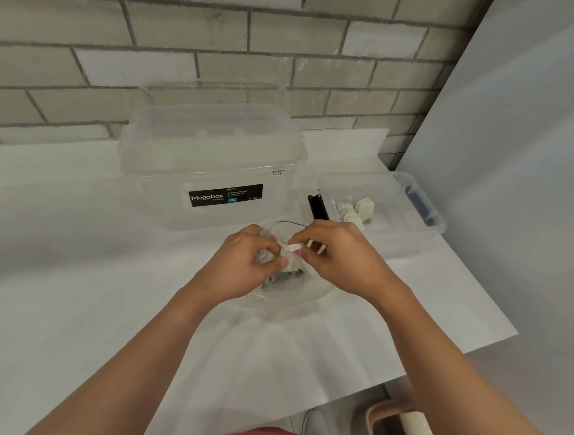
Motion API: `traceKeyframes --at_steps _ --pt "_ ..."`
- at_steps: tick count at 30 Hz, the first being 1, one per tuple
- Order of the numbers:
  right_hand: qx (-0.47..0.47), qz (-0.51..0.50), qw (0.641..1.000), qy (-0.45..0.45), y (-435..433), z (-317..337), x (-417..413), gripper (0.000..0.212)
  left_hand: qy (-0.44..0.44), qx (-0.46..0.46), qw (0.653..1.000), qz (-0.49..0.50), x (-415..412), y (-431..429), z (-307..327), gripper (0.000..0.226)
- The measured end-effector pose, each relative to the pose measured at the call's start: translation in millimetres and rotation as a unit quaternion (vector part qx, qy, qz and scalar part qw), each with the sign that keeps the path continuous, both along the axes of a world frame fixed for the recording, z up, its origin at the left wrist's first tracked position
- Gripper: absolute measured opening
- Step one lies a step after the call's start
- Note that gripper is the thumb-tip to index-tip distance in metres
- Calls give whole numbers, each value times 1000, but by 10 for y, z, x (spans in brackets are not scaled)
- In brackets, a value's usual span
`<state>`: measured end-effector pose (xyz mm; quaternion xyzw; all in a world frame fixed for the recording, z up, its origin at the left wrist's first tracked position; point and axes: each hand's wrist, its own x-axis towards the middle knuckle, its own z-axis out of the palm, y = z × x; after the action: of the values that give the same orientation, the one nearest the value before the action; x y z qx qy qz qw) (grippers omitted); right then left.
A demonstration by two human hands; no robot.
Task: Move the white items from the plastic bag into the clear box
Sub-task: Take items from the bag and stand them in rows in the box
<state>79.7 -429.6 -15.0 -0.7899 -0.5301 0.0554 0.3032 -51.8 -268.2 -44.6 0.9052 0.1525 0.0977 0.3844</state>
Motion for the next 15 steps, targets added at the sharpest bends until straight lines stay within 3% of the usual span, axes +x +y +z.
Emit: traceKeyframes --at_steps 3,8,11,15 --pt "19 0 1000 -4 -38 80 83 13 -1 -19 1000 19 40 -41 22 9" --pt "58 -79 995 25 -256 382 531 13 -8 -50 997 62 77 -105 51 45" --pt "83 -159 984 5 -390 527 1026 9 -28 -61 993 97 115 -105 61 45" --pt "24 -217 975 -49 -432 487 1653 10 -33 -79 987 134 163 -122 72 43"
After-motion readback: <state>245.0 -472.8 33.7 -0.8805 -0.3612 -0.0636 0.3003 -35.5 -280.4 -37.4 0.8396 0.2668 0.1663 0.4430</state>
